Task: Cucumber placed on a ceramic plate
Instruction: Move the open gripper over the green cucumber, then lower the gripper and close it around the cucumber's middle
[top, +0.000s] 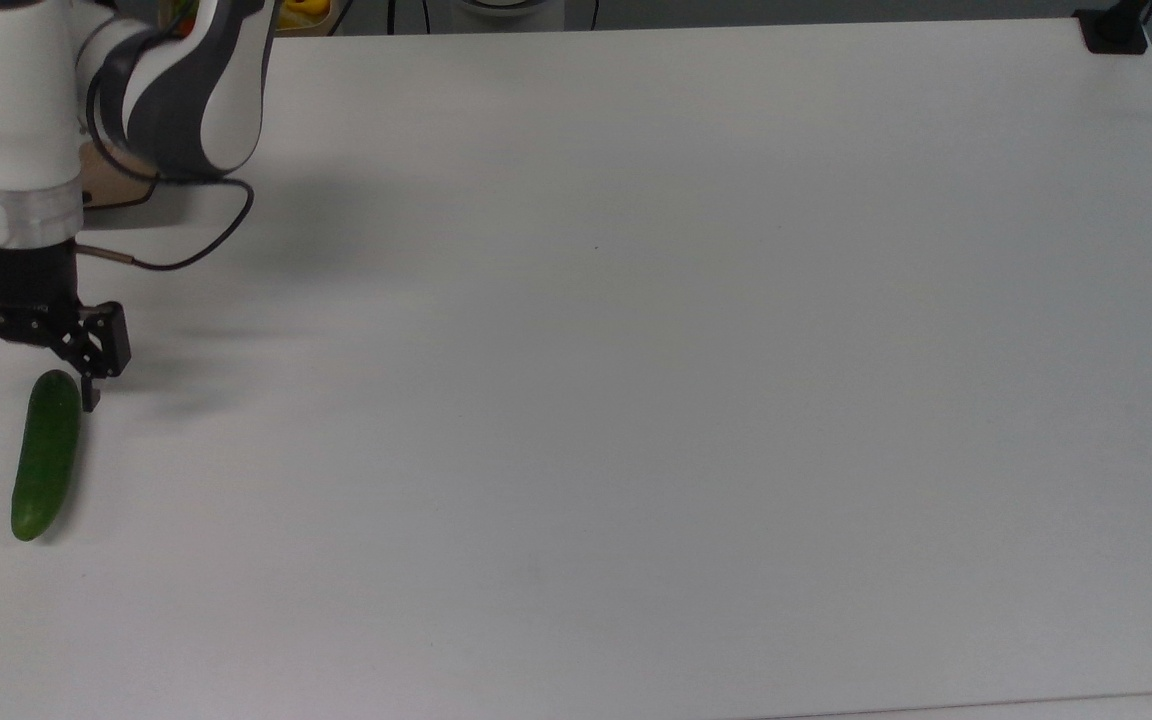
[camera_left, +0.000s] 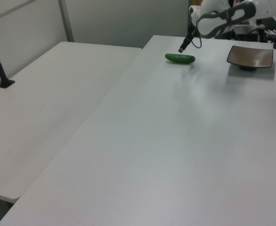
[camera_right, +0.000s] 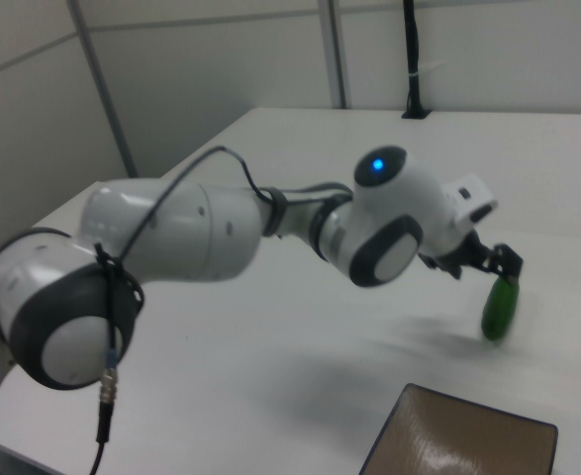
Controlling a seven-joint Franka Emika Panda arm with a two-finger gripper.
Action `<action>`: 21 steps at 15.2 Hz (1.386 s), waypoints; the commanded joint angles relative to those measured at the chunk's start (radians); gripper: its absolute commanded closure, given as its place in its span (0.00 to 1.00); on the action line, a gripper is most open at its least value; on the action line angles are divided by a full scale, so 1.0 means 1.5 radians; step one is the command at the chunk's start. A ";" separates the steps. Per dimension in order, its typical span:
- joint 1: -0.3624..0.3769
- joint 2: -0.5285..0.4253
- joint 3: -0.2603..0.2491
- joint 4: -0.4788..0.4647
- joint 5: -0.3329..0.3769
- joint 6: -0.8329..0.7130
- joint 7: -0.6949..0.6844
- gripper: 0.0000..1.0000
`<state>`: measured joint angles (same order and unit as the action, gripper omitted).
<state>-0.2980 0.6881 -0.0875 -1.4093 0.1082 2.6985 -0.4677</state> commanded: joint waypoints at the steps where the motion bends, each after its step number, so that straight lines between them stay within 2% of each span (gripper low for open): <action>1: -0.009 0.063 0.000 0.041 -0.004 0.062 -0.005 0.00; 9: -0.014 0.103 0.000 0.039 -0.005 0.082 -0.005 0.00; 10: -0.014 0.104 0.000 0.038 -0.005 0.082 -0.005 0.04; 11: -0.014 0.104 0.000 0.037 -0.005 0.082 -0.004 0.14; 15: -0.016 0.103 0.001 0.034 -0.006 0.081 -0.007 0.66; 17: -0.016 0.103 0.001 0.034 -0.009 0.081 -0.008 0.86; 19: -0.016 0.102 0.001 0.033 -0.010 0.081 -0.009 0.96; 21: -0.015 0.101 0.001 0.032 -0.011 0.081 -0.010 0.96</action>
<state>-0.3186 0.8329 -0.0875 -1.3672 0.1079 2.8073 -0.4679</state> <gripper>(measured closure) 0.520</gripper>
